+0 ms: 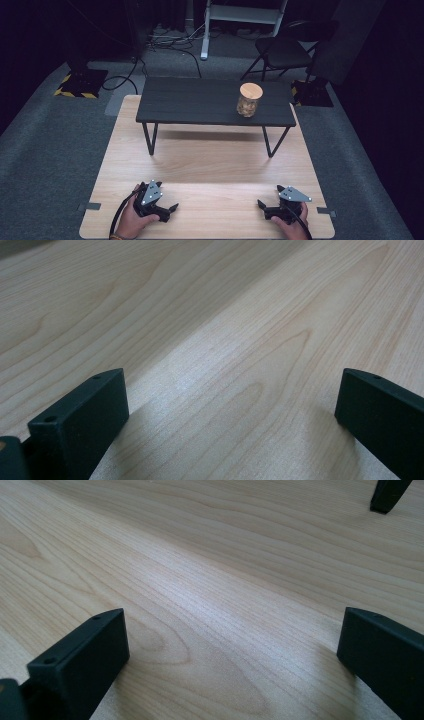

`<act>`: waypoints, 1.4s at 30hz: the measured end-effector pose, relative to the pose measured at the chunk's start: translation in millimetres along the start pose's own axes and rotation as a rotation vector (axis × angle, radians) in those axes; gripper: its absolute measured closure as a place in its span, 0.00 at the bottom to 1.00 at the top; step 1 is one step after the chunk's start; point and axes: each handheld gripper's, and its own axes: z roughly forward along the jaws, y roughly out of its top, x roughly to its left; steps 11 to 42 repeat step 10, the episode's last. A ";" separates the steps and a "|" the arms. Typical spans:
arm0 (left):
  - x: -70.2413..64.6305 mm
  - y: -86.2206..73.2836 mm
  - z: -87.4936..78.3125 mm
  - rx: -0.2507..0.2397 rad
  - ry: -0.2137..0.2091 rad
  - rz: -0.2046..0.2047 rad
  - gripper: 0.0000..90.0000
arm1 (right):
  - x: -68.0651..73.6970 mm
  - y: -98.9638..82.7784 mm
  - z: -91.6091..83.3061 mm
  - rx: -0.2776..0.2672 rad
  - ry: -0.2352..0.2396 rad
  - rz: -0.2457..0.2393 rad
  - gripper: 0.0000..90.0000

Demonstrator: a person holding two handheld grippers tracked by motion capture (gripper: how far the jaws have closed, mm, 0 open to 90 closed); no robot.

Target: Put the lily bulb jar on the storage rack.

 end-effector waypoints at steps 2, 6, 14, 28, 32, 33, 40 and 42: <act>0.1 0.0 0.1 0.000 0.000 -0.002 0.01 | 0.0 0.0 0.0 0.000 0.000 0.000 0.00; 0.1 0.2 0.1 0.002 0.000 -0.006 0.01 | 0.0 0.0 0.0 0.000 0.000 0.000 0.00; 0.0 0.1 0.0 0.002 0.001 -0.009 0.01 | 0.1 0.0 0.0 0.000 0.000 0.000 0.00; 0.0 0.1 0.0 0.002 0.001 -0.009 0.01 | 0.1 0.0 0.0 0.000 0.000 0.000 0.00; 0.0 0.1 0.0 0.002 0.001 -0.009 0.01 | 0.1 0.0 0.0 0.000 0.000 0.000 0.00; 0.0 0.1 0.0 0.002 0.001 -0.009 0.01 | 0.1 0.0 0.0 0.000 0.000 0.000 0.00; 0.0 0.1 0.0 0.002 0.001 -0.009 0.01 | 0.1 0.0 0.0 0.000 0.000 0.000 0.00; 0.0 0.1 0.0 0.002 0.001 -0.009 0.01 | 0.1 0.0 0.0 0.000 0.000 0.000 0.00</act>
